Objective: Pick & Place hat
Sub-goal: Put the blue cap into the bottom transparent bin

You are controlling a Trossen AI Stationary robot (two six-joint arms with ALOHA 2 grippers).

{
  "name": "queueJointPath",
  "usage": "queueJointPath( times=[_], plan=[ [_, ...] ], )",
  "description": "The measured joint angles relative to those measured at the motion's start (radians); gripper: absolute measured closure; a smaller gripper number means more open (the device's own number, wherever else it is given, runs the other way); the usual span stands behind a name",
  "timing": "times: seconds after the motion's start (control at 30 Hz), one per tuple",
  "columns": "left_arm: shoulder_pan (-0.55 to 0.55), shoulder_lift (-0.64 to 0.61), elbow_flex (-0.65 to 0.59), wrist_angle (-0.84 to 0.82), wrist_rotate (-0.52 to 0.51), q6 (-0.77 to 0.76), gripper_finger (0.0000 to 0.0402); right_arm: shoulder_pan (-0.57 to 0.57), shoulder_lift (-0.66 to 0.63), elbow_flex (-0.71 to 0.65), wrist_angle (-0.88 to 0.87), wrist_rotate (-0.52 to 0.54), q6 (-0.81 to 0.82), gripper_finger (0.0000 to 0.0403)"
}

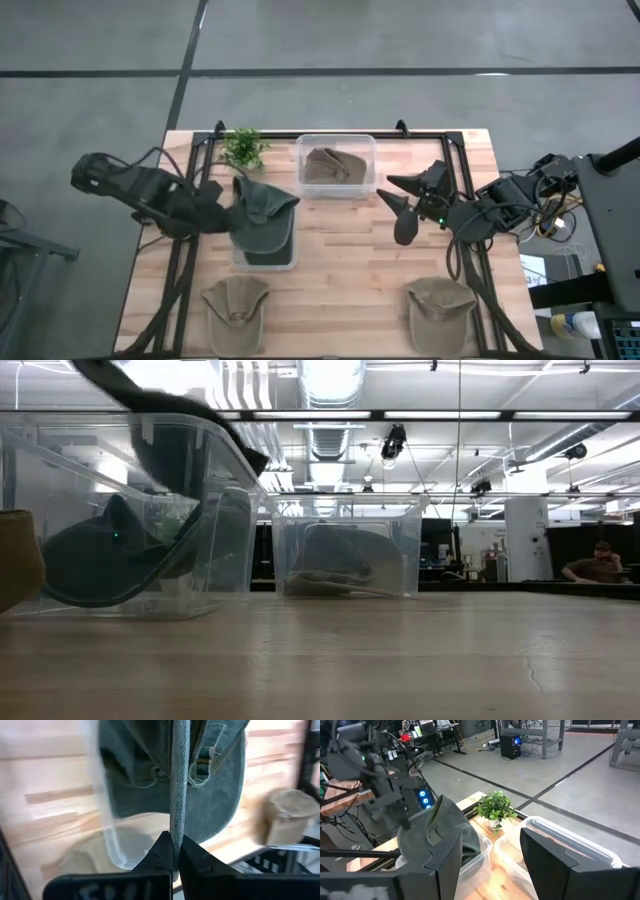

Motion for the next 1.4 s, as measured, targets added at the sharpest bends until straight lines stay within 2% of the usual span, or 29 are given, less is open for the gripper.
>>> queueJointPath(
  times=[0.27, 0.53, 0.8, 0.93, 1.1, 1.27, 1.4],
  plan=[
    [0.0, 0.042, -0.107, 0.007, 0.01, -0.041, 0.0394, 0.0, 0.0, 0.0, -0.008, 0.002, 0.0, 0.0207],
    [0.0, 0.057, -0.186, 0.151, 0.034, -0.043, 0.0385, 0.0, 0.0, 0.0, -0.009, 0.002, -0.004, 0.0207],
    [0.0, 0.064, -0.224, 0.172, 0.058, -0.009, 0.0378, 0.0, 0.001, 0.0, -0.036, 0.002, -0.002, 0.0207],
    [0.0, 0.064, -0.232, 0.232, 0.047, 0.061, 0.0347, 0.0, 0.001, 0.0, -0.036, 0.002, 0.0, 0.0207],
    [0.0, 0.064, -0.232, 0.26, 0.029, 0.113, 0.0281, 0.0, 0.001, 0.0, -0.036, 0.002, 0.0, 0.0207],
    [0.001, 0.059, -0.22, 0.255, 0.109, 0.105, 0.0225, 0.0, 0.001, -0.001, -0.036, 0.002, 0.0, 0.0207],
    [0.001, 0.05, -0.18, 0.255, 0.122, 0.114, 0.0209, 0.0, 0.001, 0.0, -0.036, 0.001, 0.0, 0.0207]
  ],
)
